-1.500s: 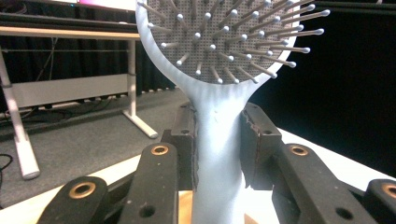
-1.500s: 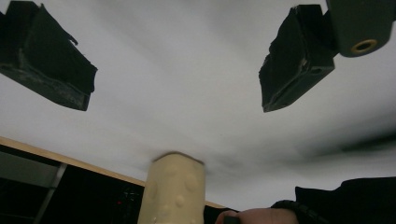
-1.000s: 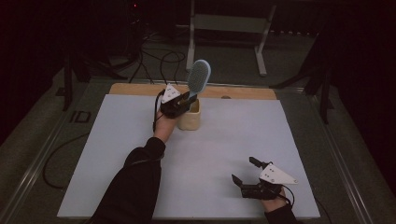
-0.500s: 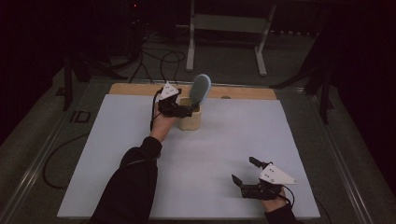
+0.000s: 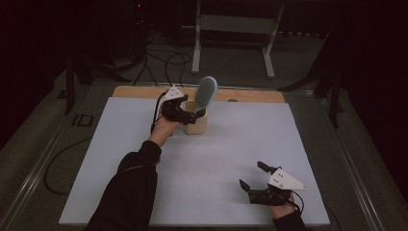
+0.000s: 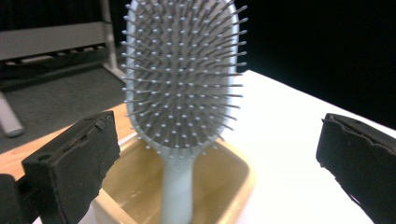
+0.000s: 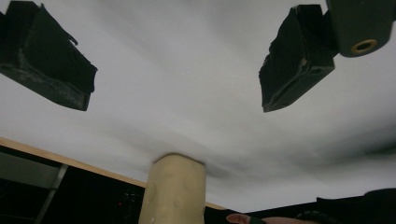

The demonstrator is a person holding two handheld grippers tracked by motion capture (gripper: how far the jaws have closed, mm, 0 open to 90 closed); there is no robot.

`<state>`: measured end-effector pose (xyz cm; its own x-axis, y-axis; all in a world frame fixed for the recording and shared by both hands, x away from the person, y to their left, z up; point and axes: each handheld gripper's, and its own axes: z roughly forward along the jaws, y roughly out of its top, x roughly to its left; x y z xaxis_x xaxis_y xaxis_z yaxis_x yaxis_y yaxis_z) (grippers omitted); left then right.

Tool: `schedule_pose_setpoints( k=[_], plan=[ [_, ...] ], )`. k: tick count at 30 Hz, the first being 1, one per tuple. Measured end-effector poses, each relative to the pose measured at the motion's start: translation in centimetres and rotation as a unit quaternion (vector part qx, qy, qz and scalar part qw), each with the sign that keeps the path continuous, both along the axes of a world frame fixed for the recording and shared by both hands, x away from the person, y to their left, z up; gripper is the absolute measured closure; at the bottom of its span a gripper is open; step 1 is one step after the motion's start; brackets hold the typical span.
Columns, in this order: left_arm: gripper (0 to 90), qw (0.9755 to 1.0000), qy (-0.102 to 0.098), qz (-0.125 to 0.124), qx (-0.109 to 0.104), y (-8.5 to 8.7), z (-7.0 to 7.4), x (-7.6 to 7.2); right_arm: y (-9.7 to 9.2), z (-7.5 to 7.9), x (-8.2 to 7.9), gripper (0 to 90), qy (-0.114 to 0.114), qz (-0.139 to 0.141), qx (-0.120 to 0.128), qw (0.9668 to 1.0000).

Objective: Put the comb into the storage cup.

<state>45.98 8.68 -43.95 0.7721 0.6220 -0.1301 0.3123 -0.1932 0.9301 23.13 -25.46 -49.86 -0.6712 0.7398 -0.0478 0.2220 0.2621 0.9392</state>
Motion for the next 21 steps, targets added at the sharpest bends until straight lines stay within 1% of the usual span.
schedule_pose_setpoints(
  k=[1,3,7,10,12,16,17,18,20,21],
  plan=[
    [0.0,1.0000,-0.003,-0.002,0.002,0.1,0.1,-0.1,0.0,0.0,0.0,10.0,0.002,0.001,0.000,1.0000],
    [0.0,0.9999,0.000,-0.008,0.007,0.3,0.4,-0.3,0.0,0.0,0.0,10.0,0.001,0.001,-0.002,1.0000],
    [0.0,0.9998,0.006,-0.020,0.007,1.0,0.8,-0.8,0.0,0.0,0.0,10.0,0.001,0.000,-0.003,1.0000],
    [0.0,0.9996,0.010,-0.023,0.015,1.5,1.1,-1.1,0.0,0.0,0.0,10.0,0.001,-0.003,-0.002,1.0000],
    [0.0,0.9996,0.011,-0.025,0.013,1.9,1.3,-1.4,0.0,0.0,0.0,10.0,0.001,-0.004,-0.002,1.0000],
    [0.0,0.9994,0.014,-0.028,0.017,2.5,1.6,-1.7,0.0,0.0,0.0,10.0,0.002,-0.004,-0.002,1.0000],
    [0.0,0.9994,0.015,-0.029,0.013,2.8,1.8,-2.0,0.0,0.0,0.0,10.0,0.002,-0.004,-0.002,1.0000],
    [0.0,0.9993,0.016,-0.031,0.014,3.0,1.9,-2.1,0.1,0.0,0.0,10.0,0.002,-0.003,-0.004,1.0000],
    [0.0,0.9993,0.008,-0.033,0.018,3.3,2.1,-2.5,0.1,0.0,0.0,10.0,0.002,-0.003,-0.006,1.0000],
    [0.0,0.9992,0.010,-0.037,0.011,3.5,2.1,-2.6,0.1,0.0,0.0,10.0,0.002,-0.004,-0.004,1.0000]
  ],
)
